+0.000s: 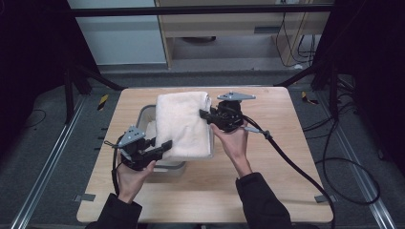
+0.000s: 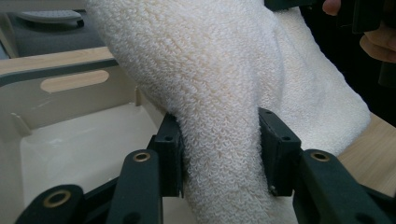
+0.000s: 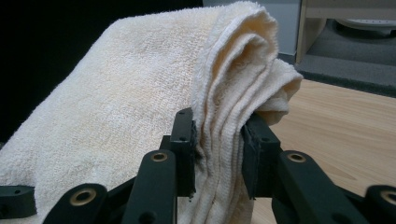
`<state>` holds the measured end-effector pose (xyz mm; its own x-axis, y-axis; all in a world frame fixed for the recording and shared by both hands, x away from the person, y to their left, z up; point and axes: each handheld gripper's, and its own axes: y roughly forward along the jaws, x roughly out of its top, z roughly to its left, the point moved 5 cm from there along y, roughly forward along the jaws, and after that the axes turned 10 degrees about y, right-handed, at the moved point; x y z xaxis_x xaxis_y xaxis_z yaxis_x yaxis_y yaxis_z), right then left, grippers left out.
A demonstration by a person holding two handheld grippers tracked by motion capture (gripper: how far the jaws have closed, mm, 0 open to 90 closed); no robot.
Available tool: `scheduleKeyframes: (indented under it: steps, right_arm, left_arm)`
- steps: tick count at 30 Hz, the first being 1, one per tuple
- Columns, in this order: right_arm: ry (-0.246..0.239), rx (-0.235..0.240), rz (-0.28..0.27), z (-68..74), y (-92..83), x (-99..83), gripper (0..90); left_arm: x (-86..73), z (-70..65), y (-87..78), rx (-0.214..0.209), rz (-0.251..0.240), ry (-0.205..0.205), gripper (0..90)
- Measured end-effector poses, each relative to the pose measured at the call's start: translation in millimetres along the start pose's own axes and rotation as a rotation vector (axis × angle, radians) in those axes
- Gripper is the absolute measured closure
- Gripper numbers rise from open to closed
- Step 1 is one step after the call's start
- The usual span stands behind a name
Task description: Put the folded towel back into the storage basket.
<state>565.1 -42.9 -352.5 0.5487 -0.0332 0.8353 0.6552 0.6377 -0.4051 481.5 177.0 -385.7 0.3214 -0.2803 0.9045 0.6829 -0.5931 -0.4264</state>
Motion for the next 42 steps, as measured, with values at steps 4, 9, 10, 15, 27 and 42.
scheduleKeyframes:
  steps: [4,9,10,15,27,42]
  right_arm:
    - [0.0,0.009,0.007,6.5,8.6,0.4,69.3]
    - [-0.002,0.009,0.014,13.0,18.9,0.3,69.3]
    - [-0.002,0.011,0.014,13.7,20.2,0.4,69.3]
    - [-0.004,0.014,0.014,18.8,28.4,1.2,69.3]
    - [-0.007,0.025,0.023,32.5,50.2,3.5,69.3]
    - [0.021,0.045,0.028,38.3,70.9,-2.9,69.3]
  left_arm:
    - [-3.0,7.5,-5.2,0.007,0.005,-0.001,56.8]
    - [-5.8,14.8,-8.8,0.018,0.011,0.0,56.8]
    - [-6.4,16.8,-9.8,0.02,0.01,0.0,56.8]
    - [-8.5,24.7,-13.0,0.024,0.01,-0.004,56.8]
    - [-13.7,45.4,-22.3,0.034,0.017,-0.023,56.8]
    - [-20.6,62.0,-27.9,0.044,0.049,-0.023,56.7]
